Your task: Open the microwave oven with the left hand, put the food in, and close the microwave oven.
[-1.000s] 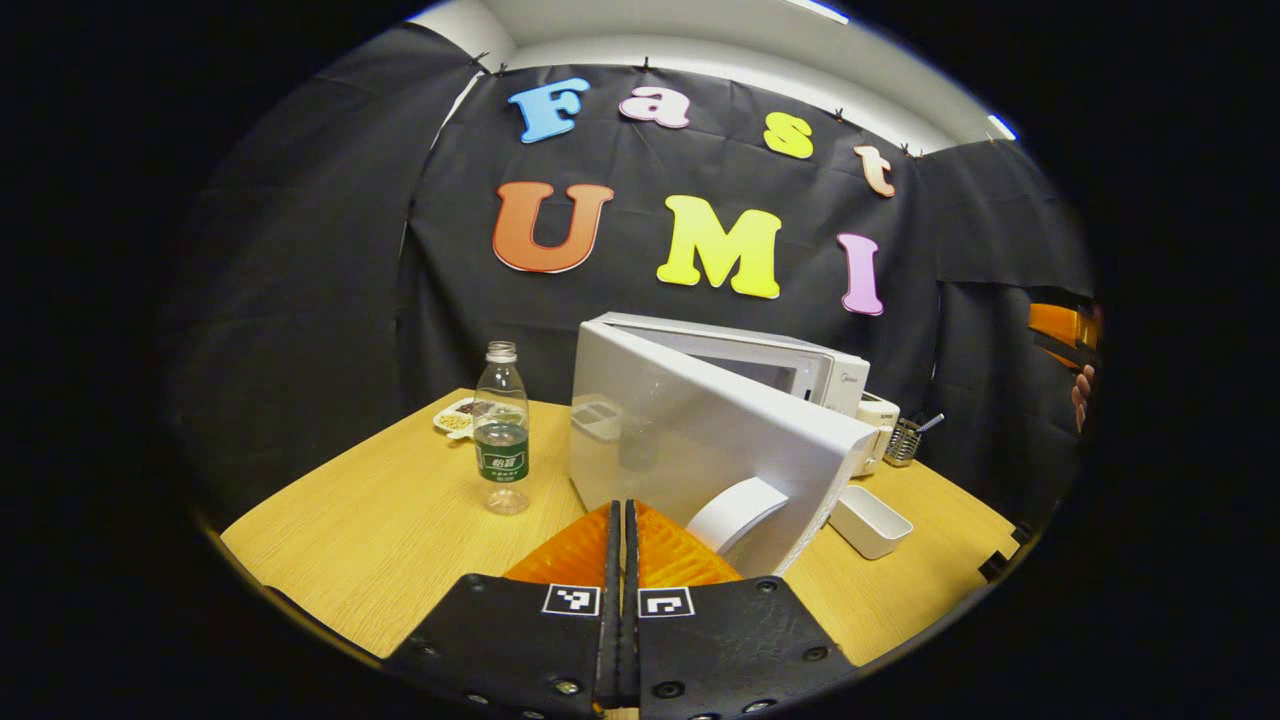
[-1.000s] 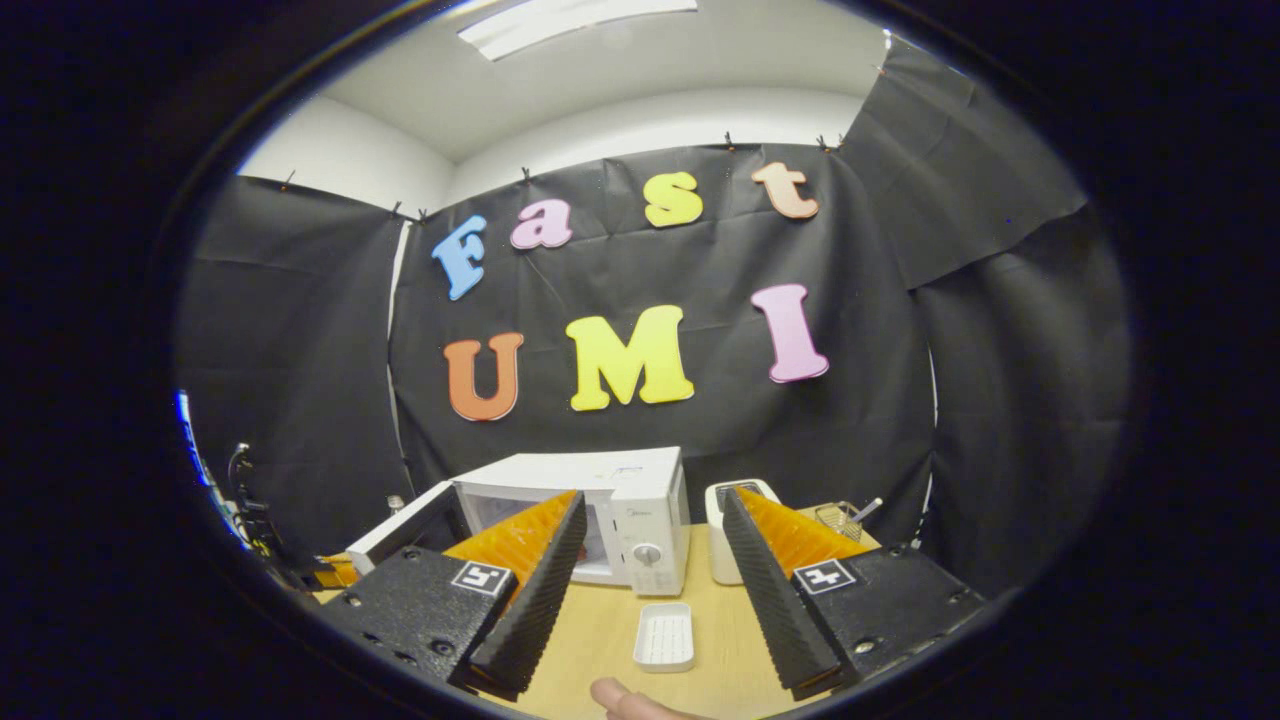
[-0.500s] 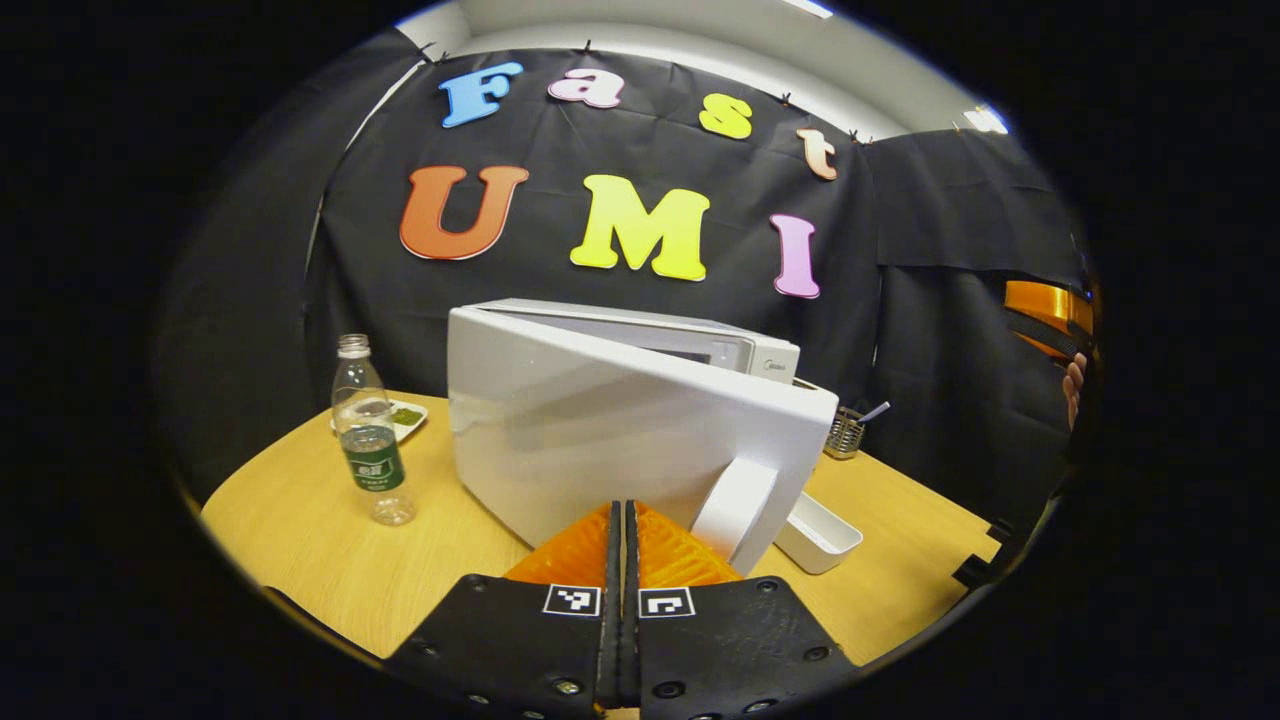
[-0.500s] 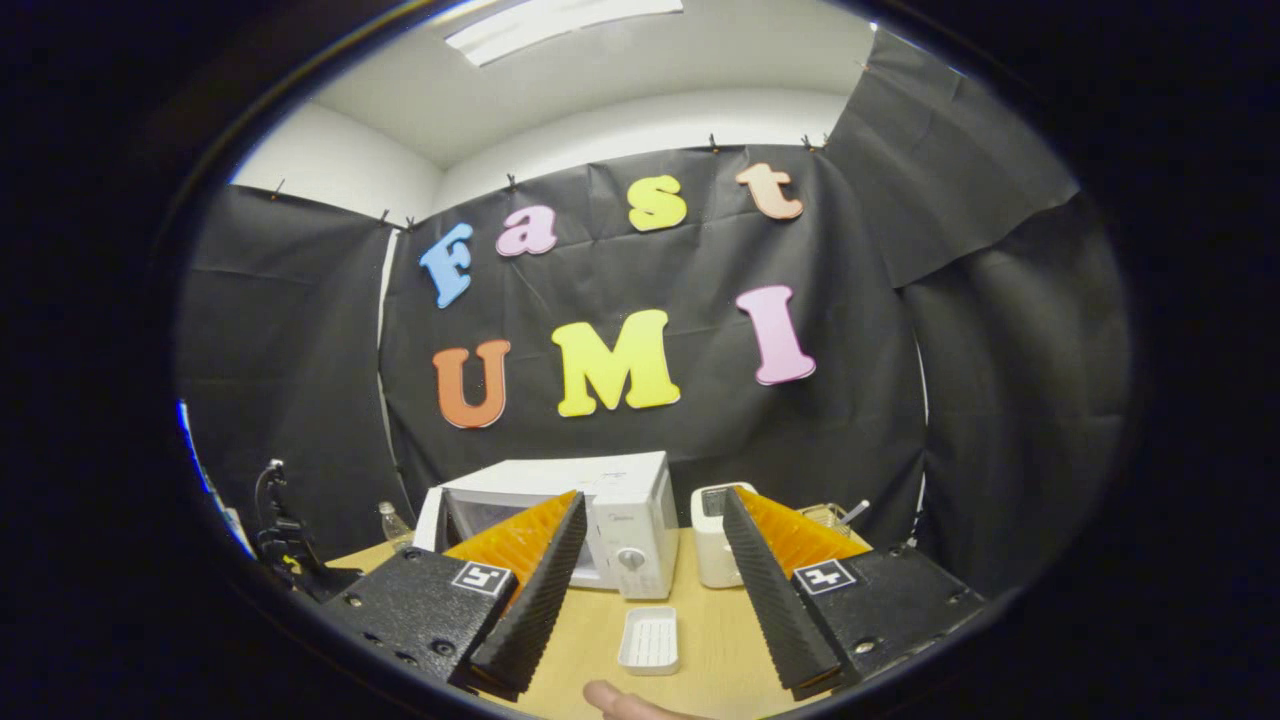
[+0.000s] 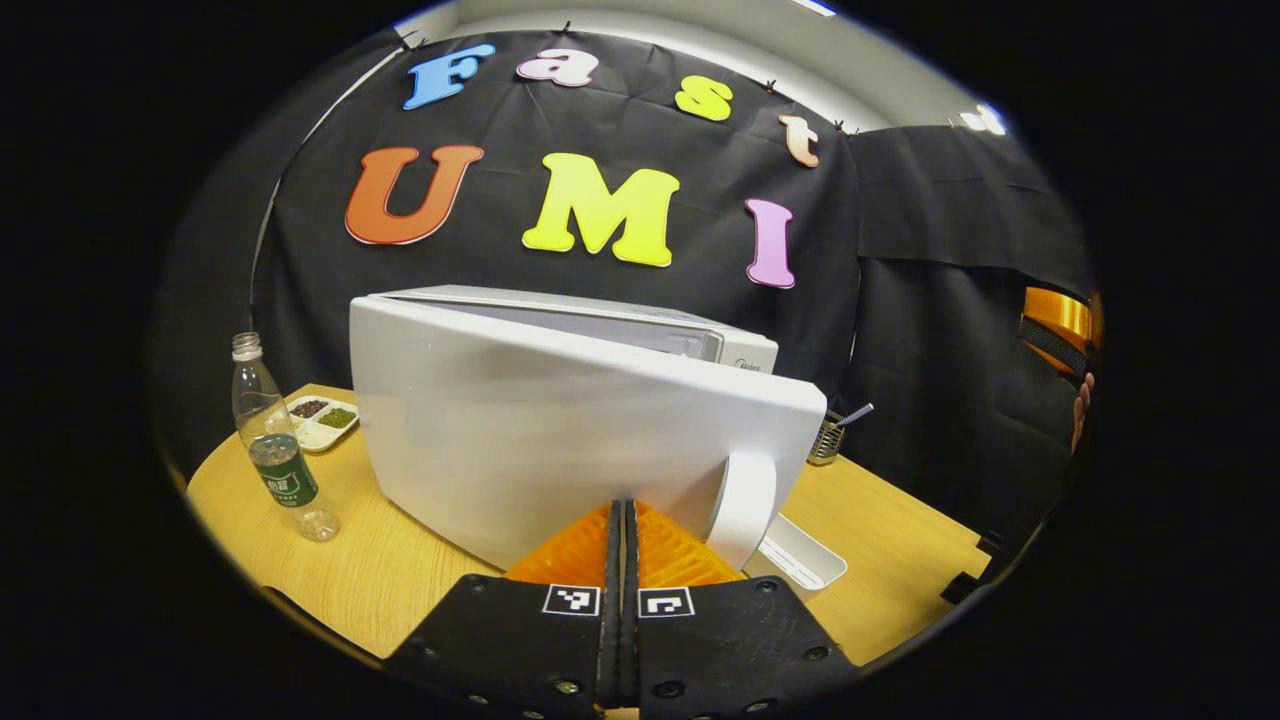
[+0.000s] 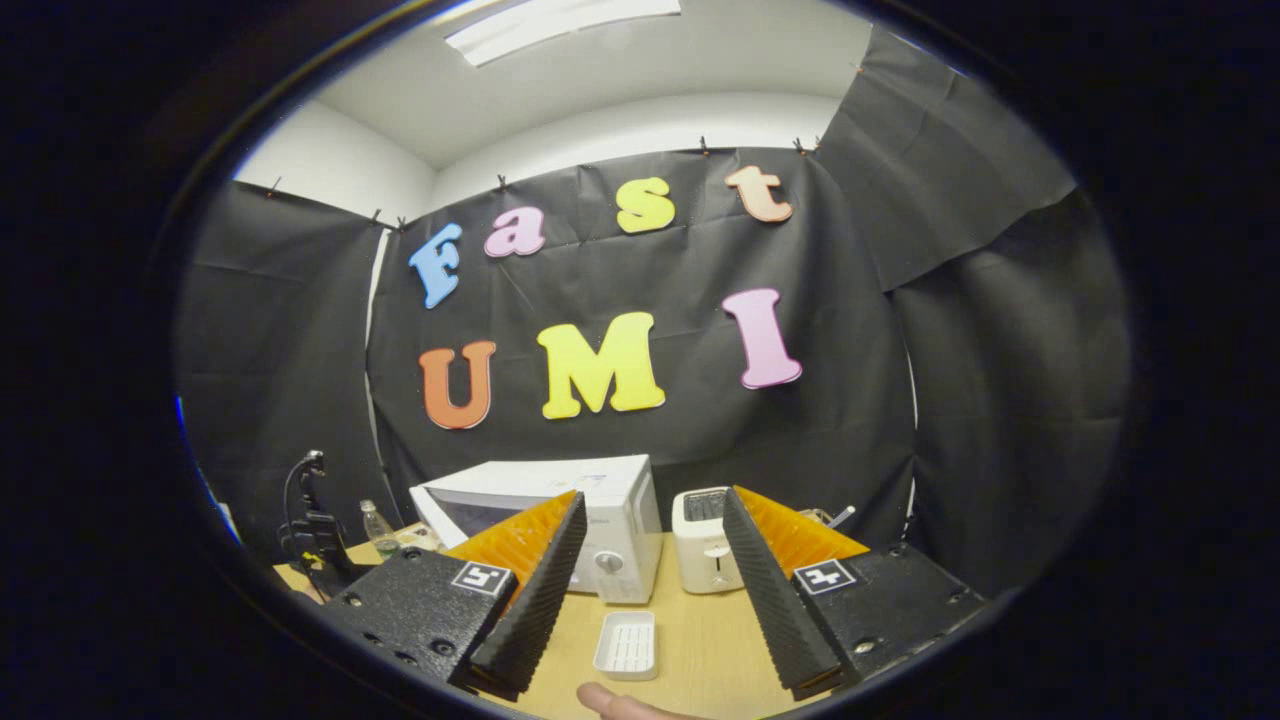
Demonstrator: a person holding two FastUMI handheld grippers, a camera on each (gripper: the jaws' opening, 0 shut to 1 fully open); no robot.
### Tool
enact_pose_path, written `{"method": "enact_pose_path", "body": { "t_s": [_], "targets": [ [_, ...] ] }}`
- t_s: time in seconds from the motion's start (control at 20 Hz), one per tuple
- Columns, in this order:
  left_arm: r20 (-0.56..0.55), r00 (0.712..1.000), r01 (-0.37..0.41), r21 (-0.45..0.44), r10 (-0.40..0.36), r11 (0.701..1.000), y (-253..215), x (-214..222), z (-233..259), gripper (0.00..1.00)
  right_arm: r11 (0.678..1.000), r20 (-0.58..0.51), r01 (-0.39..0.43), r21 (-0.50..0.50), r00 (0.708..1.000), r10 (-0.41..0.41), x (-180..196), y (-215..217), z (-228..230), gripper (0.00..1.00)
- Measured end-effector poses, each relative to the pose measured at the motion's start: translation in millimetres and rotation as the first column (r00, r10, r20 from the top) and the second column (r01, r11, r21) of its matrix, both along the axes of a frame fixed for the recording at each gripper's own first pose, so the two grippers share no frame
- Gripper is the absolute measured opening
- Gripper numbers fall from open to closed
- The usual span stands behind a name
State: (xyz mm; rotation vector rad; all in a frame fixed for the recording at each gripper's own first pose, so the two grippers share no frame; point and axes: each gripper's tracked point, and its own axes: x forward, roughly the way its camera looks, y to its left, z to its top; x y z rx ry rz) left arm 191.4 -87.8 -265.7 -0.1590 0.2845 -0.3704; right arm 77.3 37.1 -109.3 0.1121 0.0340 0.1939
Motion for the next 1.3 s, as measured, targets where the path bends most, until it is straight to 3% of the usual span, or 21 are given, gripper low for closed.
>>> {"method": "enact_pose_path", "body": {
  "t_s": [0.05, 0.1, 0.15, 0.25, 0.3, 0.35, 0.55, 0.6, 0.65, 1.3],
  "targets": [
    [-0.003, 1.0, 0.0, 0.003, 0.0, 1.0, -3, 5, -2, 0.0, 1.0, -0.001, 0.0, 0.001, 1.0, 0.0, 2, -1, -1, 0.88],
    [-0.001, 1.0, 0.001, 0.005, -0.001, 1.0, -5, 9, -3, 0.15, 1.0, 0.0, 0.0, 0.005, 1.0, 0.0, 4, -3, -2, 0.88],
    [0.0, 1.0, -0.003, 0.006, 0.003, 1.0, -7, 13, -5, 0.0, 1.0, -0.003, 0.0, 0.012, 1.0, 0.0, 7, -5, -4, 0.88],
    [-0.002, 1.0, -0.021, 0.005, 0.021, 1.0, -8, 23, -6, 0.0, 1.0, -0.011, -0.007, 0.024, 1.0, 0.008, 13, -7, -9, 0.88],
    [-0.003, 1.0, -0.028, 0.004, 0.028, 1.0, -8, 27, -8, 0.16, 1.0, -0.015, -0.01, 0.025, 1.0, 0.011, 15, -8, -12, 0.88],
    [-0.004, 1.0, -0.031, 0.001, 0.031, 1.0, -9, 34, -8, 0.0, 1.0, -0.015, -0.01, 0.028, 1.0, 0.01, 20, -10, -13, 0.88],
    [-0.019, 0.999, -0.042, -0.017, 0.042, 0.999, -13, 52, -8, 0.0, 0.999, -0.038, -0.007, 0.041, 0.999, 0.008, 36, -17, -25, 0.88],
    [-0.011, 0.999, -0.046, -0.009, 0.046, 0.999, -14, 57, -8, 0.16, 0.999, -0.042, -0.008, 0.044, 0.999, 0.01, 39, -18, -25, 0.88],
    [-0.004, 0.999, -0.048, -0.002, 0.048, 0.999, -16, 62, -8, 0.0, 0.999, -0.048, -0.008, 0.044, 0.999, 0.01, 44, -19, -27, 0.88],
    [0.04, 0.998, -0.056, 0.065, 0.054, 0.996, -43, 121, -6, 0.0, 0.998, -0.056, -0.012, 0.056, 0.998, 0.015, 69, -27, -35, 0.88]
  ]
}}
